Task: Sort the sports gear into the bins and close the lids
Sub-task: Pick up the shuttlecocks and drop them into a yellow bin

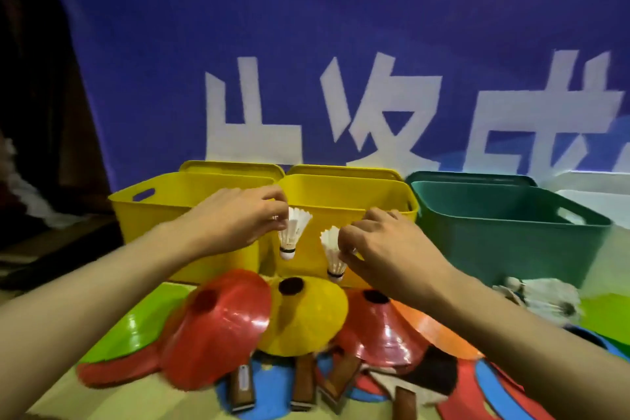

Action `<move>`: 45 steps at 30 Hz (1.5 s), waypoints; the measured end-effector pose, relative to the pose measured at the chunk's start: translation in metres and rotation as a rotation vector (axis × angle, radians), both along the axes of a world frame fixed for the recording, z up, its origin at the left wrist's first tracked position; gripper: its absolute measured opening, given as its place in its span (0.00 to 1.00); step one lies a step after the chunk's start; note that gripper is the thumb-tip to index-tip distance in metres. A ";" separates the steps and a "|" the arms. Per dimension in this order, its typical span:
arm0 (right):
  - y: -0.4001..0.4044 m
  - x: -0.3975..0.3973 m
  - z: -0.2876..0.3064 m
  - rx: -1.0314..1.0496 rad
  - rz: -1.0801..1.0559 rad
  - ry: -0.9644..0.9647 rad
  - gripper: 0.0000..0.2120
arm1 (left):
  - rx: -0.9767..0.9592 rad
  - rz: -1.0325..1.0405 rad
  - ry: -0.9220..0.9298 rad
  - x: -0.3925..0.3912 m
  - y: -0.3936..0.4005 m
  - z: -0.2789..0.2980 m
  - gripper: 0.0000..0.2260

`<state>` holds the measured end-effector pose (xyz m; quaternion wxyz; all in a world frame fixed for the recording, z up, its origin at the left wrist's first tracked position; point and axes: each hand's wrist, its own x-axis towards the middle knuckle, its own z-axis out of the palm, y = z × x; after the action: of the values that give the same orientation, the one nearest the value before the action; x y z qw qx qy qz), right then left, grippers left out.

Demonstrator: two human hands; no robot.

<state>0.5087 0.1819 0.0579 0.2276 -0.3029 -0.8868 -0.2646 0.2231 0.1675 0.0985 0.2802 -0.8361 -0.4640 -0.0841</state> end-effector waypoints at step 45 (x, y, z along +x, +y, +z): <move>-0.026 0.272 -0.032 -0.382 -0.792 0.039 0.20 | -0.226 -0.135 0.242 0.278 0.045 -0.007 0.23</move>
<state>0.7812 0.1560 0.0261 0.0653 -0.6611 -0.7307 -0.1571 0.5007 0.2122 0.0919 0.2318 -0.8955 -0.3764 0.0514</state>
